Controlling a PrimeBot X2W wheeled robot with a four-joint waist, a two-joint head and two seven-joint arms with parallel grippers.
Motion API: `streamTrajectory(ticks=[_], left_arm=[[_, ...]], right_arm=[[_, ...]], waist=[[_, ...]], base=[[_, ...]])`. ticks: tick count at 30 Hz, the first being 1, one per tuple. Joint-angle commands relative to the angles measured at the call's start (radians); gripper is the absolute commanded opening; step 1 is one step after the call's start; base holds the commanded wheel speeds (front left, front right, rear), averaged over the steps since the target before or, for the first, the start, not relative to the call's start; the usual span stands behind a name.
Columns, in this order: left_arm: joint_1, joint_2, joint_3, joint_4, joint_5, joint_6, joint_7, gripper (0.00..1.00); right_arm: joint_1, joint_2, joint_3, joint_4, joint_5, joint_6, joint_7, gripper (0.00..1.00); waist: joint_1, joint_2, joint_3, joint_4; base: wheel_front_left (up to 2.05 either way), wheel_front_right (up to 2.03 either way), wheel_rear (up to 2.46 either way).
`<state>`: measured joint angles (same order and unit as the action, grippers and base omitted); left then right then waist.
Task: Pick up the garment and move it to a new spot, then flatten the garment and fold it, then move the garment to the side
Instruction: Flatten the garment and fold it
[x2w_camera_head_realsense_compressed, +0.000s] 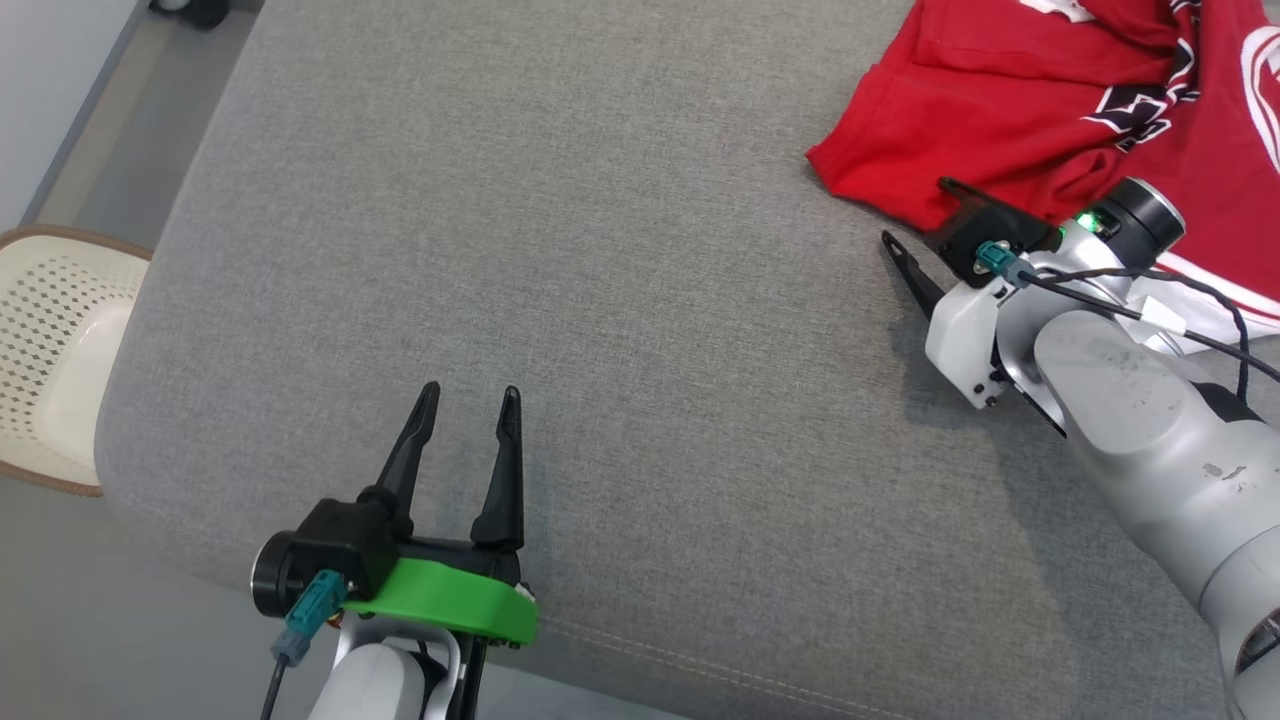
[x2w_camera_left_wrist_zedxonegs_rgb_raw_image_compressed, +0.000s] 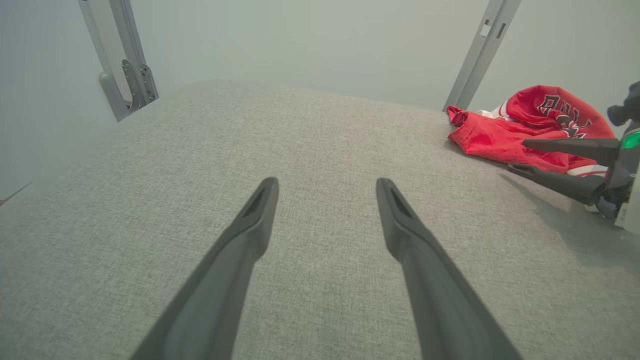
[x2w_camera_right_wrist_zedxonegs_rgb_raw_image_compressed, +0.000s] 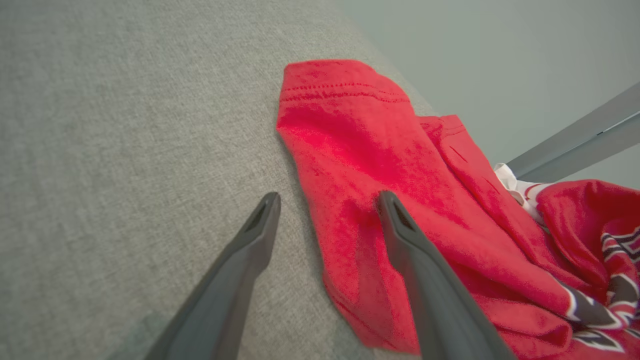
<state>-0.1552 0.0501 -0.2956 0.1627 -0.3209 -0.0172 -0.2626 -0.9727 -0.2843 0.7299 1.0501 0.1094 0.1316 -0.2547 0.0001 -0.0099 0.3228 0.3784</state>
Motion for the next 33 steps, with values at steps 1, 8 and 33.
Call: streamTrajectory(ticks=[1, 8, 33], left_arm=[[-0.007, 0.001, -0.002, -0.003, -0.009, 0.003, -0.002, 1.0], [-0.012, 0.001, -0.01, -0.007, -0.027, 0.014, -0.002, 1.0], [0.015, 0.001, 0.023, 0.003, -0.001, 0.008, -0.002, 1.0]], right_arm=[[0.008, -0.017, 0.049, 0.009, 0.034, -0.002, 0.018, 1.0], [-0.036, -0.085, 0.189, 0.046, 0.137, -0.002, 0.086, 0.31], [0.011, -0.101, 0.407, -0.385, 0.462, -0.002, 0.04, 0.0]], waist=[[-0.0001, 0.0099, 0.014, 0.026], [-0.0001, 0.0099, 0.024, 0.061], [-0.0001, 0.0099, -0.031, -0.026]], base=[[0.0, 0.0, 0.0], [0.0, 0.0, 0.0], [0.0, 0.0, 0.0]])
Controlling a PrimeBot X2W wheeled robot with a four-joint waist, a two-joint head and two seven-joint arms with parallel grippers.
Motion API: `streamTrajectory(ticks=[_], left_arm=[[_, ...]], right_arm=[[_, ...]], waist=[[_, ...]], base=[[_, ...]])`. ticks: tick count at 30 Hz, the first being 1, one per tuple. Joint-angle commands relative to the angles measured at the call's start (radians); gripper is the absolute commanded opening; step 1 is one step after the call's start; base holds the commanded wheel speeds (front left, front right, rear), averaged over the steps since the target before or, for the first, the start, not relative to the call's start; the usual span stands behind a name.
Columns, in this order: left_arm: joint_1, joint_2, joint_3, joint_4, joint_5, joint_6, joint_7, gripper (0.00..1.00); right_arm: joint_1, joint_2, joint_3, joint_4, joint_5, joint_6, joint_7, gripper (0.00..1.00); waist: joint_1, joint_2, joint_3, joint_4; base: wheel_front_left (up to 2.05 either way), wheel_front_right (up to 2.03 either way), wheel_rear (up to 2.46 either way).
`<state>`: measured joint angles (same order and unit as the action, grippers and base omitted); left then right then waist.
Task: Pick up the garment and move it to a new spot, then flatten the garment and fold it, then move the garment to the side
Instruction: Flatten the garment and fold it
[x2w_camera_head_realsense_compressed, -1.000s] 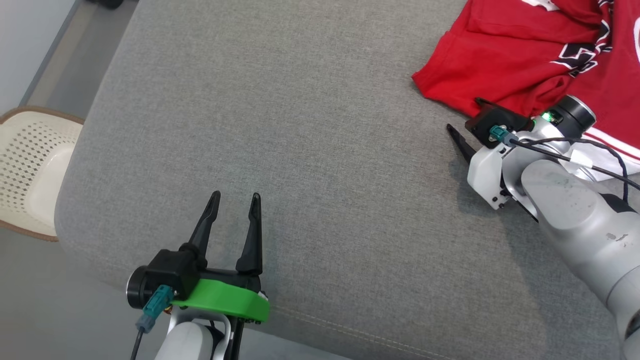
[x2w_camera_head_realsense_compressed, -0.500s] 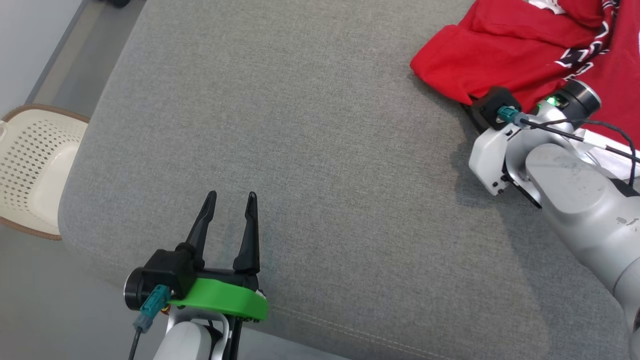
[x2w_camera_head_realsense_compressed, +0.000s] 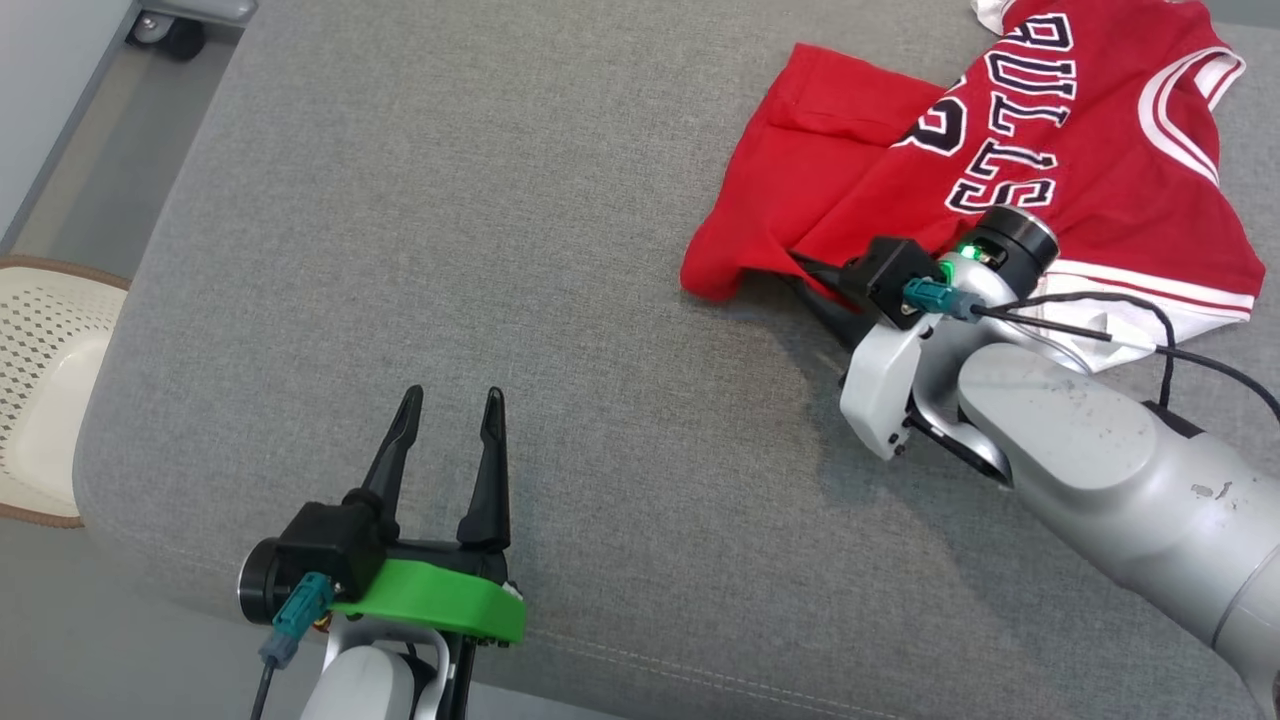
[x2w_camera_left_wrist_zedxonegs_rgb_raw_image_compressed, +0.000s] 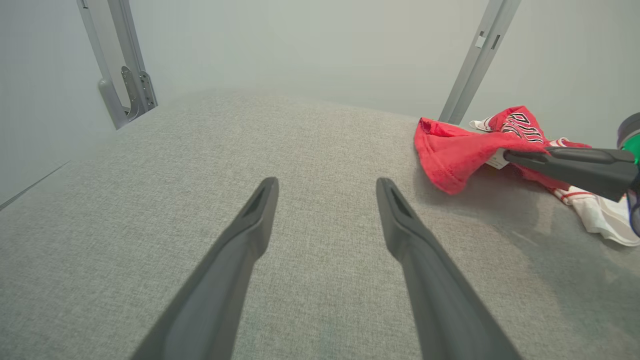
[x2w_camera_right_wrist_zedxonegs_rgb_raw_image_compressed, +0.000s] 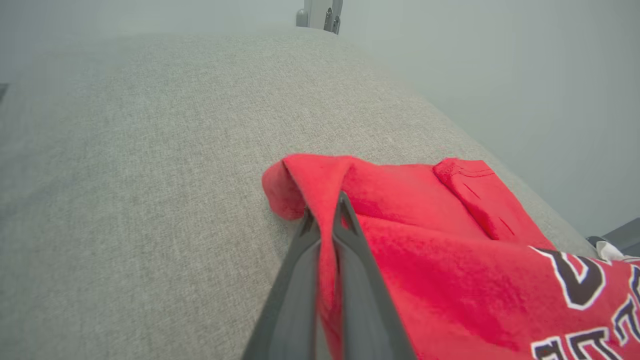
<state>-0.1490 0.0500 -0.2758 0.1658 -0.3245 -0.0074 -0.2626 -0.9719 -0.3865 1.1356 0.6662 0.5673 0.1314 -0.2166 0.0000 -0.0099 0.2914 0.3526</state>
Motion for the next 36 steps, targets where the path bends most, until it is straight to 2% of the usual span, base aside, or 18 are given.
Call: streamTrajectory(ticks=[1, 7, 15, 16, 17, 18, 19, 27, 33, 36], left_arm=[[0.008, 0.001, 0.005, 0.001, 0.003, -0.001, -0.002, 1.0], [0.001, 0.001, 0.005, 0.003, 0.006, -0.005, -0.002, 1.0], [0.001, 0.001, 0.01, 0.008, 0.011, -0.006, -0.002, 1.0], [0.003, 0.001, 0.01, 0.008, 0.012, -0.007, -0.002, 1.0], [0.005, 0.001, 0.012, 0.008, 0.014, -0.008, -0.002, 1.0], [0.007, 0.001, 0.013, 0.009, 0.016, -0.008, -0.002, 1.0], [0.01, 0.001, 0.015, 0.009, 0.019, -0.009, -0.002, 1.0], [0.025, 0.001, 0.024, 0.013, 0.032, -0.013, -0.002, 1.0], [0.044, 0.001, 0.032, 0.016, 0.044, -0.016, -0.002, 1.0], [0.054, 0.001, 0.037, 0.015, 0.048, -0.018, -0.002, 1.0]], right_arm=[[0.016, -0.003, 0.009, -0.021, 0.012, -0.002, 0.007, 0.0], [0.063, -0.015, 0.033, -0.084, 0.044, -0.002, 0.038, 0.0], [0.116, -0.023, 0.025, -0.022, 0.051, -0.002, 0.038, 0.0], [0.117, -0.022, 0.021, -0.012, 0.045, -0.002, 0.034, 0.29], [0.121, -0.02, 0.018, 0.0, 0.041, -0.002, 0.03, 0.46], [0.126, -0.015, 0.016, 0.007, 0.037, -0.002, 0.026, 0.9], [0.131, -0.009, 0.009, 0.014, 0.039, -0.002, 0.021, 1.0], [0.169, -0.003, -0.072, 0.039, 0.065, -0.002, -0.019, 1.0], [0.24, -0.026, -0.302, 0.076, 0.084, -0.002, -0.047, 1.0], [0.288, -0.035, -0.445, 0.09, 0.053, -0.002, -0.049, 1.0]], waist=[[0.0, 0.0099, 0.001, -0.002], [0.0, 0.0099, 0.001, -0.004], [0.0, 0.0099, -0.006, -0.016], [0.0, 0.0099, -0.007, -0.02], [0.0, 0.0099, -0.009, -0.024], [0.0, 0.0099, -0.013, -0.029], [0.0, 0.0099, -0.016, -0.035], [0.0, 0.0099, -0.044, -0.076], [0.0, 0.0099, -0.072, -0.102], [0.0, 0.0099, -0.08, -0.11]], base=[[0.0, 0.0, 0.0], [0.0, 0.0, 0.0], [0.0, 0.0, 0.0], [0.0, 0.0, 0.0], [0.0, 0.0, 0.0], [0.0, 0.0, 0.0], [0.0, 0.0, 0.0], [0.0, 0.0, 0.0], [0.0, 0.0, 0.0], [0.0, 0.0, 0.0]])
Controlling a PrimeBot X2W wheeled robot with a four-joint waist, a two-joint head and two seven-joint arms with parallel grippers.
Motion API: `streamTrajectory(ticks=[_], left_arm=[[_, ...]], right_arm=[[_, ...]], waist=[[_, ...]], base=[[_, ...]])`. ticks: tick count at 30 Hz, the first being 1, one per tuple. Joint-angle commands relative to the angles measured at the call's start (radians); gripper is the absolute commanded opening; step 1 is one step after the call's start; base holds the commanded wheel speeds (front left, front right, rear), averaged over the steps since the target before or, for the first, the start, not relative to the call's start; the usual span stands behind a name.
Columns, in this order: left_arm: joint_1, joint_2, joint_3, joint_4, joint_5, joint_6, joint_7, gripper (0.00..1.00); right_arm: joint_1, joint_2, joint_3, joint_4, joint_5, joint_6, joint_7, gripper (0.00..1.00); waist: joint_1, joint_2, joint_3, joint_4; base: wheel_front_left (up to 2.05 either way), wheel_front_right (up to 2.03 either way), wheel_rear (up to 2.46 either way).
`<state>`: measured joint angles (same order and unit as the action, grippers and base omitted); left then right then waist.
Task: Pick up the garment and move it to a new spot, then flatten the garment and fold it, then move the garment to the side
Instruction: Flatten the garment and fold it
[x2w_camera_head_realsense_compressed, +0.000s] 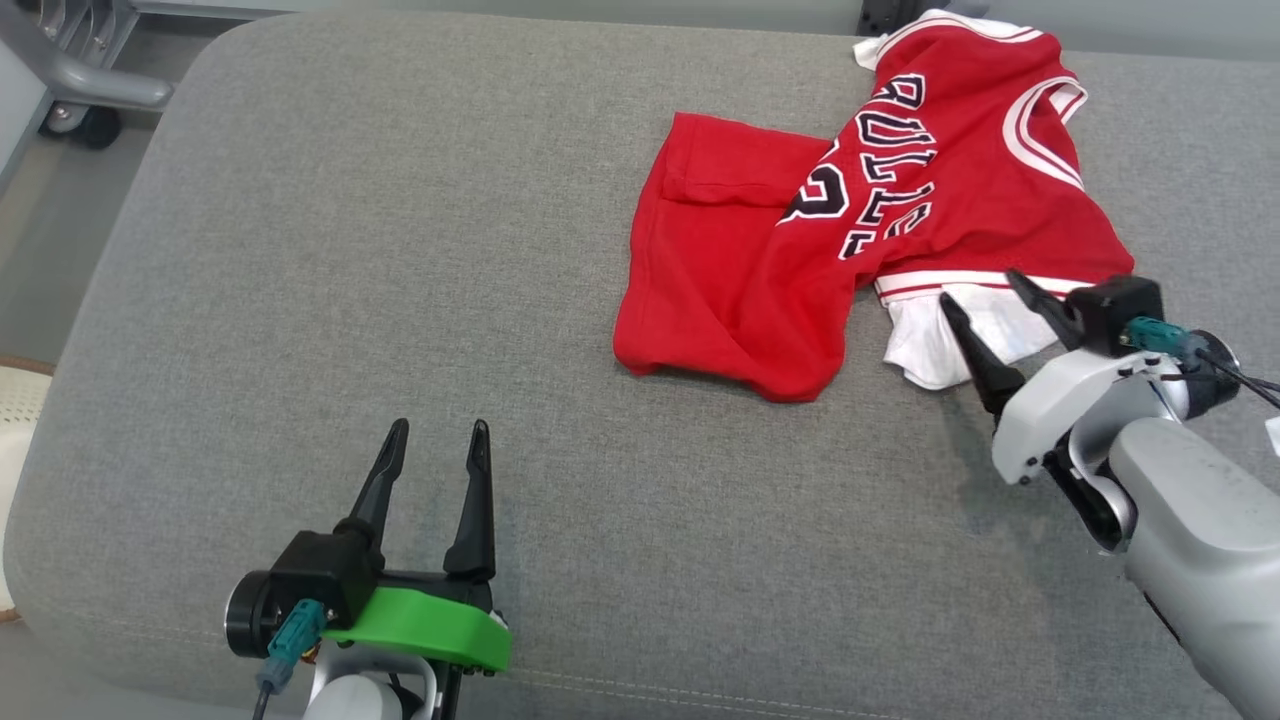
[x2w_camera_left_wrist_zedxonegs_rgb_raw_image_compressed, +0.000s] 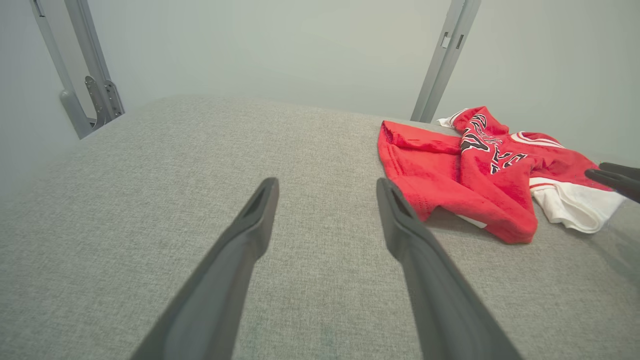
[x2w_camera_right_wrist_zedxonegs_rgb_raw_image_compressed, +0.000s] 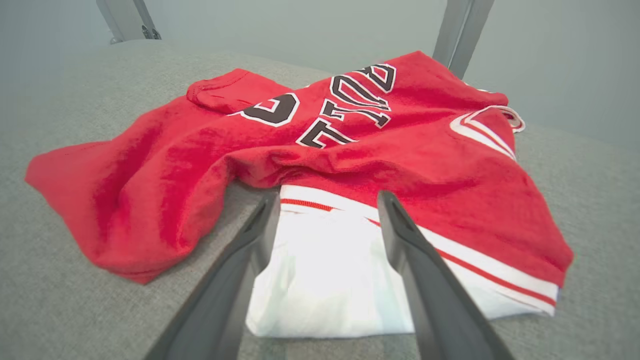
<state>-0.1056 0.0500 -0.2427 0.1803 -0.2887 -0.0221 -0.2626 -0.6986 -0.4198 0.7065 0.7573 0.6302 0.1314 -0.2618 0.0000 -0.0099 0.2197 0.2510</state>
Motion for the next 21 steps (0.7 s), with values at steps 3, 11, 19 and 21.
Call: streamTrajectory(ticks=[3, 11, 19, 21], left_arm=[[0.015, 0.001, 0.009, -0.002, 0.018, -0.007, -0.002, 1.0], [-0.007, 0.001, 0.0, -0.003, 0.019, -0.015, -0.002, 1.0], [-0.033, 0.001, -0.016, -0.001, 0.005, -0.015, -0.002, 1.0], [-0.037, 0.001, -0.021, 0.0, 0.003, -0.015, -0.002, 1.0]], right_arm=[[0.075, 0.0, -0.134, -0.013, -0.061, -0.002, -0.004, 1.0], [0.07, 0.019, -0.202, 0.015, -0.203, -0.002, 0.024, 1.0], [-0.041, 0.032, -0.144, 0.081, -0.236, -0.002, 0.111, 1.0], [-0.066, 0.038, -0.12, 0.108, -0.223, -0.002, 0.15, 1.0]], waist=[[0.0, 0.0099, -0.009, -0.018], [0.0, 0.0099, 0.019, -0.023], [0.0, 0.0099, 0.053, 0.002], [0.0, 0.0099, 0.061, 0.009]], base=[[0.0, 0.0, 0.0], [0.0, 0.0, 0.0], [0.0, 0.0, 0.0], [0.0, 0.0, 0.0]])
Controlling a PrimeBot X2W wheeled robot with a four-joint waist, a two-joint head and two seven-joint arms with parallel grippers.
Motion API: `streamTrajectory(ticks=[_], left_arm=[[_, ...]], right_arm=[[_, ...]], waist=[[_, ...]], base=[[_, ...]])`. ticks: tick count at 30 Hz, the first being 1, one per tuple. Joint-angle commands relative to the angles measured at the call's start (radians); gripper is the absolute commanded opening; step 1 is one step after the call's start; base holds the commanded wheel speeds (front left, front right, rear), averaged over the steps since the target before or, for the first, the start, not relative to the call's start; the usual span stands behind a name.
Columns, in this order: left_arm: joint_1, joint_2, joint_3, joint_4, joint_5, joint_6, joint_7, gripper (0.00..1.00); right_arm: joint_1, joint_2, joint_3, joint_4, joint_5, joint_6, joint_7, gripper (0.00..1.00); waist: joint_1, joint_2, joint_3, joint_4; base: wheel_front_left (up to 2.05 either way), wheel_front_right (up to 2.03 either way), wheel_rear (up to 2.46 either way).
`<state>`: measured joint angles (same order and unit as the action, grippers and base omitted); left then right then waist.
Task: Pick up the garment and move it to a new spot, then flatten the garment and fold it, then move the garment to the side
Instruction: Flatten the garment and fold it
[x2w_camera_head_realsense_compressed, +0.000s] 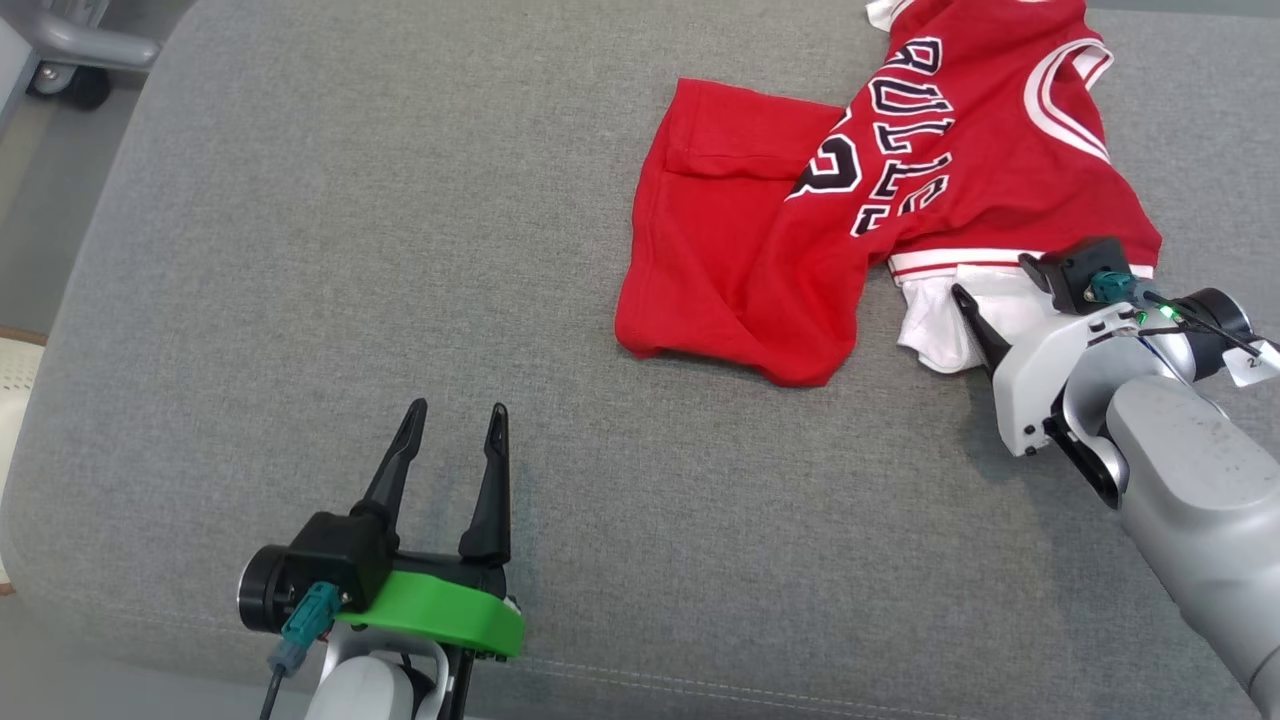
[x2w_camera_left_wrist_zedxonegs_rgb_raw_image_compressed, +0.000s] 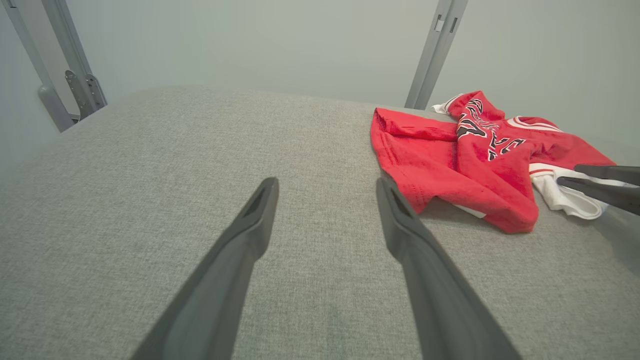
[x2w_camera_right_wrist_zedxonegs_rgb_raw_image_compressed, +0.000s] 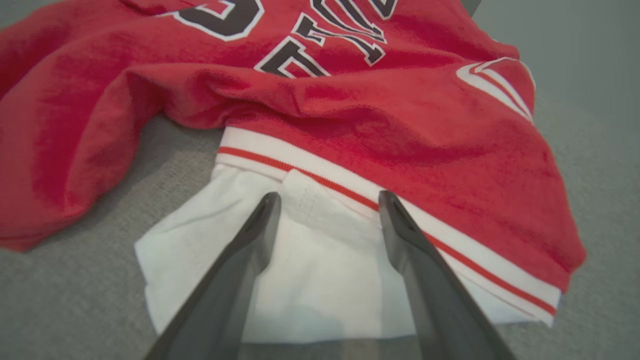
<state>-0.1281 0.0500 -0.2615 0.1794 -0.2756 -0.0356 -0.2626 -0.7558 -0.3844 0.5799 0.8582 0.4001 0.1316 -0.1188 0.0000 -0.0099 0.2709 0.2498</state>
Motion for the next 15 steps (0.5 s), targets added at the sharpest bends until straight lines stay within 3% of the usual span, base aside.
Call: streamTrajectory(ticks=[1, 4, 5, 7, 8, 15], left_arm=[[-0.018, 0.001, -0.004, 0.002, -0.01, -0.002, -0.002, 1.0], [-0.026, 0.001, -0.008, 0.004, -0.014, 0.001, -0.002, 1.0], [-0.028, 0.001, -0.009, 0.004, -0.015, 0.003, -0.002, 1.0], [-0.028, 0.001, -0.008, 0.004, -0.012, 0.007, -0.002, 1.0], [-0.027, 0.001, -0.007, 0.004, -0.012, 0.009, -0.002, 1.0], [-0.013, 0.001, 0.006, 0.002, -0.01, 0.011, -0.002, 1.0]], right_arm=[[-0.023, 0.004, 0.02, 0.017, 0.016, -0.002, 0.023, 1.0], [-0.047, 0.001, 0.065, 0.046, 0.043, -0.002, 0.064, 1.0], [-0.05, 0.0, 0.078, 0.052, 0.055, -0.002, 0.071, 0.45], [-0.055, -0.003, 0.105, 0.06, 0.074, -0.002, 0.082, 0.1], [-0.056, -0.005, 0.116, 0.061, 0.084, -0.002, 0.083, 0.0], [-0.047, -0.028, 0.165, 0.039, 0.127, -0.002, 0.056, 0.0]], waist=[[0.0, 0.0099, 0.014, 0.014], [0.0, 0.0099, 0.021, 0.024], [0.0, 0.0099, 0.022, 0.026], [0.0, 0.0099, 0.021, 0.028], [0.0, 0.0099, 0.02, 0.028], [0.0, 0.0099, 0.004, 0.005]], base=[[0.0, 0.0, 0.0], [0.0, 0.0, 0.0], [0.0, 0.0, 0.0], [0.0, 0.0, 0.0], [0.0, 0.0, 0.0], [0.0, 0.0, 0.0]])
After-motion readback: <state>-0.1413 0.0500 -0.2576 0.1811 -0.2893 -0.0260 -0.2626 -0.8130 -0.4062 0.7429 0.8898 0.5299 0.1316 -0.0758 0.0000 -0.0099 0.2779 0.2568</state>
